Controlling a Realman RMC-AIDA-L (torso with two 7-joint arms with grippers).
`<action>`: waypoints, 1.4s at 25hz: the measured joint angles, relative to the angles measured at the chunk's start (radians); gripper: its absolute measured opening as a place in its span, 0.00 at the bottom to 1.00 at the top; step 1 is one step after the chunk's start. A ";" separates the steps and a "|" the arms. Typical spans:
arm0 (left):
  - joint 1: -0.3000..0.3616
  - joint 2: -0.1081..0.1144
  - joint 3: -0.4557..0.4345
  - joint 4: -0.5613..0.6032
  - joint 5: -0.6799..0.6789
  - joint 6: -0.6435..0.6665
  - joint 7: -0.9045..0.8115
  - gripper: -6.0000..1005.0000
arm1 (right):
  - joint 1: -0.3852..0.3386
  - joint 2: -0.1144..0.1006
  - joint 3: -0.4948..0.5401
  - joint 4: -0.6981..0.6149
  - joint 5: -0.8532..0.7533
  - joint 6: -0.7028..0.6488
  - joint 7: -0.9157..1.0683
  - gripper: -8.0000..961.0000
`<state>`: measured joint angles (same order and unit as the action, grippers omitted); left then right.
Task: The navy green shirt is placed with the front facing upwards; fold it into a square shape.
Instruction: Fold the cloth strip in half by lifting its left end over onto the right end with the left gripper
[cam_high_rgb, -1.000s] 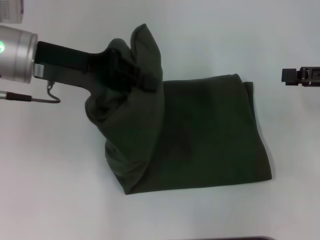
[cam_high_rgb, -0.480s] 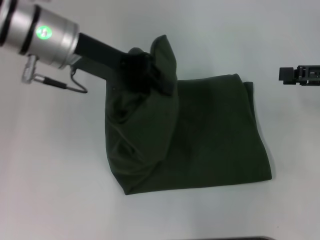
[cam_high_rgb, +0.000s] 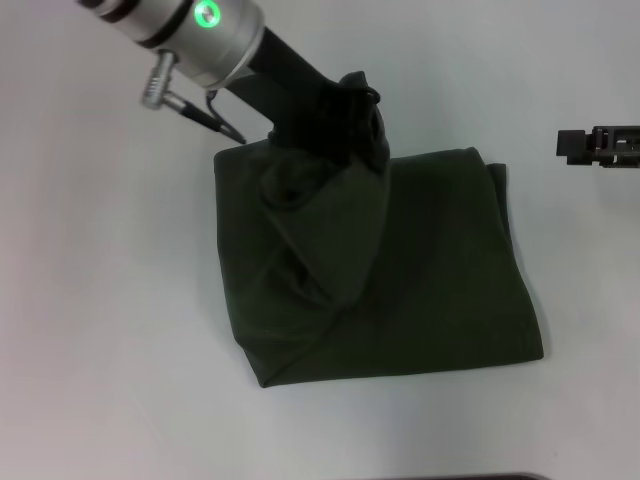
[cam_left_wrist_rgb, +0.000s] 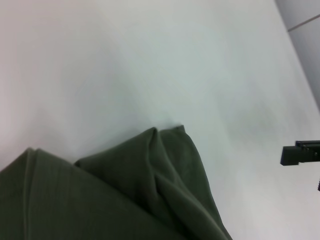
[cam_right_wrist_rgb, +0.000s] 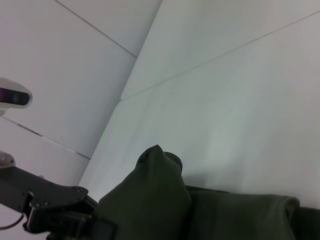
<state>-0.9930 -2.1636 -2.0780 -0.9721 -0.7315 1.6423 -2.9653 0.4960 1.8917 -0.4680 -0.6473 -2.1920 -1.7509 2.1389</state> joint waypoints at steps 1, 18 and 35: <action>-0.007 -0.003 0.015 0.006 0.000 -0.013 -0.007 0.10 | 0.000 0.000 0.000 0.000 0.000 0.004 0.000 0.70; -0.018 -0.011 0.165 0.084 -0.131 -0.110 -0.012 0.11 | 0.005 0.002 -0.002 0.006 0.000 0.020 0.011 0.70; -0.044 -0.012 0.198 0.149 -0.157 -0.163 -0.012 0.11 | 0.007 0.003 -0.007 0.009 -0.002 0.024 0.013 0.70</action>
<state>-1.0367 -2.1752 -1.8799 -0.8229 -0.8889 1.4797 -2.9775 0.5031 1.8944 -0.4754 -0.6380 -2.1936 -1.7270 2.1522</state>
